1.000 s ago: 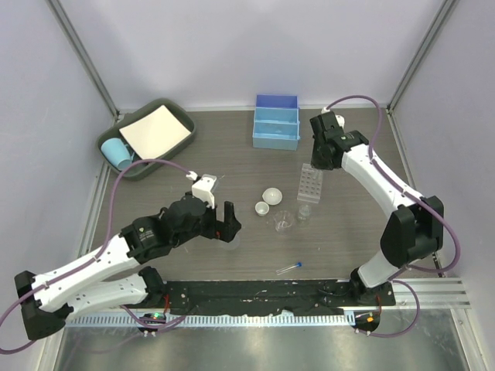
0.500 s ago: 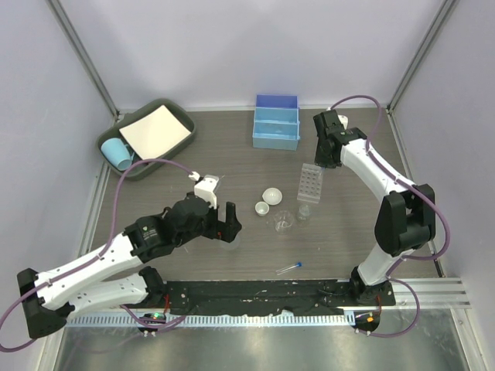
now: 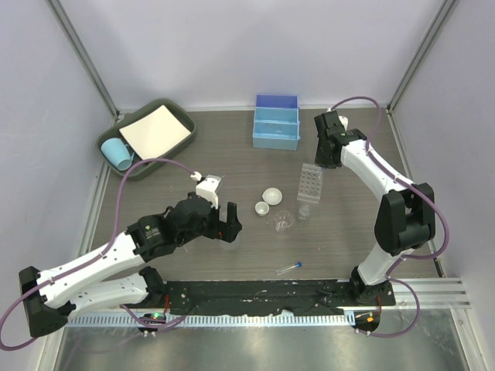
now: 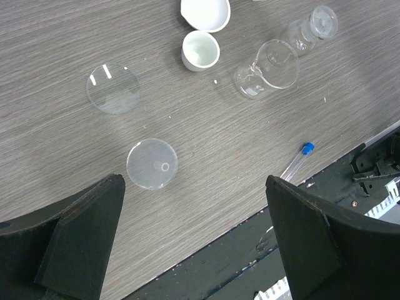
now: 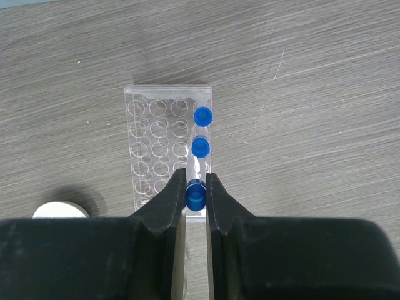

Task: Organize the chemistry lab equipment

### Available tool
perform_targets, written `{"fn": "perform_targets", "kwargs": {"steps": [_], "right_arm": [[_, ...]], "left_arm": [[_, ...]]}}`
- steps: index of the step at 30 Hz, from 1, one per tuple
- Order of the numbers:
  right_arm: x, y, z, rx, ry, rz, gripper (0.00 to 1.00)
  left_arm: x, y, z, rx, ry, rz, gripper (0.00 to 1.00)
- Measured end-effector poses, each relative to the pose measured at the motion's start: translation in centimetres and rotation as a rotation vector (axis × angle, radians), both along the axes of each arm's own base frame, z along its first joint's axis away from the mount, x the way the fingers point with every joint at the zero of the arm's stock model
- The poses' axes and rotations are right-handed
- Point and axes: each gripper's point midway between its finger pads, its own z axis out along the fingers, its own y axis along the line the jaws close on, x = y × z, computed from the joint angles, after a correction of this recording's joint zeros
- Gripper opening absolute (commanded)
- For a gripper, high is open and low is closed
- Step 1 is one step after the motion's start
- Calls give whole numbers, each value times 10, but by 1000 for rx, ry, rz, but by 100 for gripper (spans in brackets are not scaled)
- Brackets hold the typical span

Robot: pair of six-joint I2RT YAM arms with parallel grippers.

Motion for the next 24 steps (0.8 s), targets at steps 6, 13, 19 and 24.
{"fn": "perform_targets", "kwargs": {"steps": [6,13,19,24], "right_arm": [[-4,-1,-10,-2,25,3,1],[-6,-2,-17,-5,36,3,1],[-5,-2,-20,-5,31,3,1],[-9,-3,-30,-11,56,3,1]], "left_arm": [[0,0,0,0,0,0,100],[0,-1,-2,7,4,0,100],[1,-1,-5,16,10,0,100],[1,-2,-6,19,11,0,100]]}}
